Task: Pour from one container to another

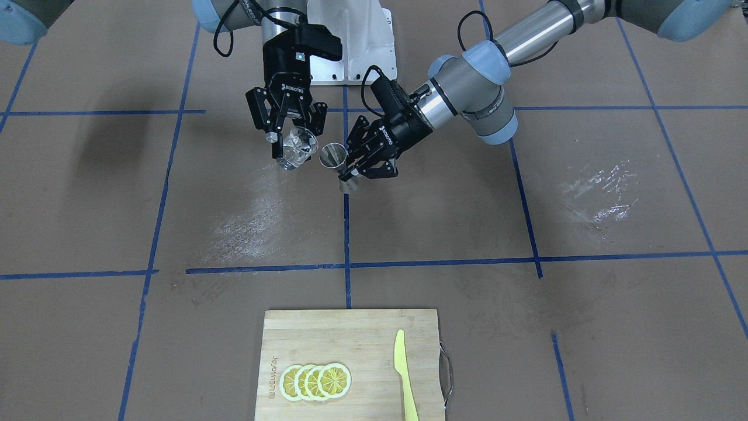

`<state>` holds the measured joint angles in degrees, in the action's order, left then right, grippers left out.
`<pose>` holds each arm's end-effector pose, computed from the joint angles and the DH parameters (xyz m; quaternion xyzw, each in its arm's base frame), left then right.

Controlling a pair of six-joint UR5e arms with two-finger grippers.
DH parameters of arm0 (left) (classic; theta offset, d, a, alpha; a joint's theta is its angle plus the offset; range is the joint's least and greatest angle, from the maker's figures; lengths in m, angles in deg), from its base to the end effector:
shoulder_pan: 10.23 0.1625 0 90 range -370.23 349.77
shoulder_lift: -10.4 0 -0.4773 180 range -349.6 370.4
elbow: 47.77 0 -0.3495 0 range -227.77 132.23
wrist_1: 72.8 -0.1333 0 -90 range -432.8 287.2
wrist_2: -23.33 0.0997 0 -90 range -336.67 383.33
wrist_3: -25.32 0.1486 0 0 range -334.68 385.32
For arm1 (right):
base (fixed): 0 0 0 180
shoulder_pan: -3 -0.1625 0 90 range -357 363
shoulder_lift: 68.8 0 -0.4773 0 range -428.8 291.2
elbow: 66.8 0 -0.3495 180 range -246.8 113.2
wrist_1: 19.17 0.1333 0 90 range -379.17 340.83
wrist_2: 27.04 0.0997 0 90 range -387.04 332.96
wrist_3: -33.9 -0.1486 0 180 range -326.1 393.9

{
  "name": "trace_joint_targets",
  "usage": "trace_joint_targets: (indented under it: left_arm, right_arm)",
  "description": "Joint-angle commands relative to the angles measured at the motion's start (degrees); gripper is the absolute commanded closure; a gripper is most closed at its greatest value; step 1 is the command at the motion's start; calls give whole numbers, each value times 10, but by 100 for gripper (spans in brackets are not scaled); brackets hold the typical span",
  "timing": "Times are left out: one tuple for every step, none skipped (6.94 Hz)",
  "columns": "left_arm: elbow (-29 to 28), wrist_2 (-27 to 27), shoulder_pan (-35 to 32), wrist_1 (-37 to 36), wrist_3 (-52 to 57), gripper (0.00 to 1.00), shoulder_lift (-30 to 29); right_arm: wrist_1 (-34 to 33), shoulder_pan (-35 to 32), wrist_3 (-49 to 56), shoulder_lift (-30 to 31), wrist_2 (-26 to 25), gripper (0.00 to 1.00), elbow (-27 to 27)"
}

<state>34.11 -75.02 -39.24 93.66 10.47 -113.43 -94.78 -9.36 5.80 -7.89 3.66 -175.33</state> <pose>0.5609 -0.4388 0.2789 0.5841 0.5130 0.2976 0.5542 -0.5121 -0.3795 0.2690 0.6083 -0.1010 -0.0807 0.7831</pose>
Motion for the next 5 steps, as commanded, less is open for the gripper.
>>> trace_joint_targets:
  left_arm:
    - [-1,0,0,0,0,100,0]
    - [0,0,0,0,0,100,0]
    - [0,0,0,1,0,100,0]
    - [0,0,0,0,0,100,0]
    - [0,0,0,0,0,100,0]
  right_arm:
    - [-29,4,28,-7,-11,100,0]
    - [-51,4,44,-18,-15,100,0]
    - [-71,4,51,-25,-18,100,0]
    - [-89,4,69,-25,-27,100,-1]
    - [-92,5,94,-26,-36,100,-1]
